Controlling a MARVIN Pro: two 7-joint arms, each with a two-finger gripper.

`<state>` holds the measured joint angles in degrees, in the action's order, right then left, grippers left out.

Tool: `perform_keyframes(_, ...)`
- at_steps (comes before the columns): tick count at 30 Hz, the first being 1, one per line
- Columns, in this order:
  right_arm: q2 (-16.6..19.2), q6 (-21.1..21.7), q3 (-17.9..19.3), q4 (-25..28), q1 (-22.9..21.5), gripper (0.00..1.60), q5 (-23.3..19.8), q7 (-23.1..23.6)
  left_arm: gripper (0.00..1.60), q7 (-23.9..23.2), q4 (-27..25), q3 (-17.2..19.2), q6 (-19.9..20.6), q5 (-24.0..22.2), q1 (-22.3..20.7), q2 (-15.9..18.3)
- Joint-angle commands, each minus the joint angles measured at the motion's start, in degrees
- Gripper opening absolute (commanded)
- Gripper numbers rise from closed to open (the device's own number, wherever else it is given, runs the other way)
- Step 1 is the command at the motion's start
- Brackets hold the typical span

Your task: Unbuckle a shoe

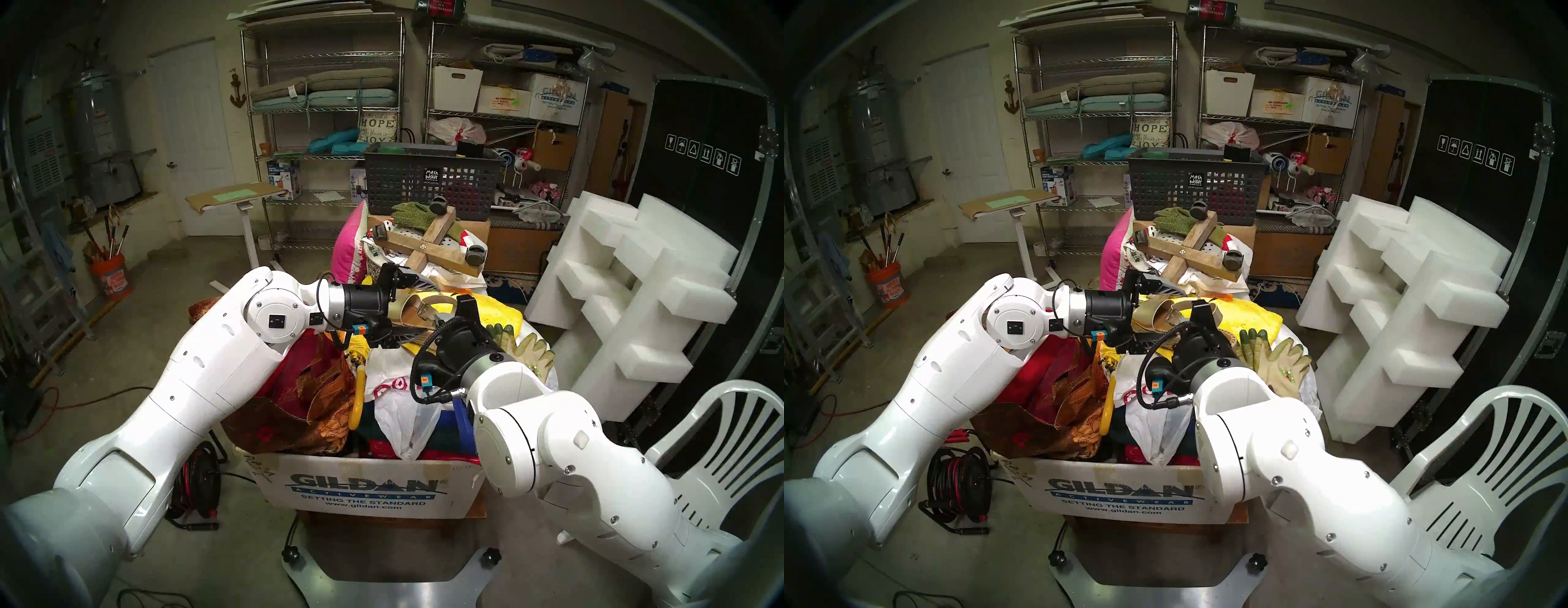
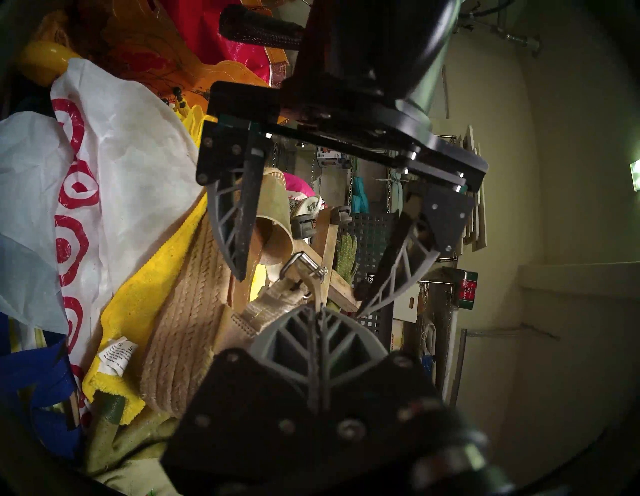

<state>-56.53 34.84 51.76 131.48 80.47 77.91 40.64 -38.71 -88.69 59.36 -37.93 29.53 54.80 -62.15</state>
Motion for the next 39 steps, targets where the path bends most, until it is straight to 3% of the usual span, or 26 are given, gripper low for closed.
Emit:
perform_keyframes(1,-0.5,0.3,0.4,1.5,-0.2,0.0,-0.1,-0.6,1.52,1.7,-2.4,1.8,2.2,1.8,0.7,0.6)
perform_keyframes(11,-2.2,-0.2,0.9,2.1,-2.1,0.0,-0.9,-0.6,1.33,1.9,-6.6,3.4,4.8,0.2,4.5,2.0)
perform_keyframes(14,-2.9,-0.4,0.7,1.8,-2.8,0.0,-1.0,-0.5,0.93,2.3,-7.8,3.9,6.4,0.4,5.8,2.1)
perform_keyframes(15,-3.1,-0.4,0.5,1.7,-3.1,0.0,-1.1,-0.5,0.9,2.5,-8.2,4.1,7.1,0.7,6.2,2.2)
perform_keyframes(16,-3.3,-0.5,0.4,1.6,-3.3,0.0,-1.1,-0.4,0.75,2.7,-8.5,4.2,7.5,0.8,6.5,2.2)
perform_keyframes(22,-4.5,-0.9,-0.3,0.5,-4.4,0.0,-1.2,-0.4,0.68,3.7,-10.4,5.8,10.1,0.5,7.6,2.3)
perform_keyframes(24,-4.8,-1.0,-0.5,0.1,-4.7,0.0,-1.2,-0.4,0.72,3.5,-11.0,6.0,10.4,0.4,7.7,2.6)
perform_keyframes(34,-5.6,0.2,-0.4,-2.5,-5.6,0.0,1.1,-1.0,1.24,2.9,-12.5,6.3,11.2,-0.3,8.7,3.3)
perform_keyframes(39,-5.8,0.2,-0.3,-3.0,-6.2,0.0,1.2,-0.6,1.21,3.1,-12.5,6.5,11.6,-0.1,9.1,3.5)
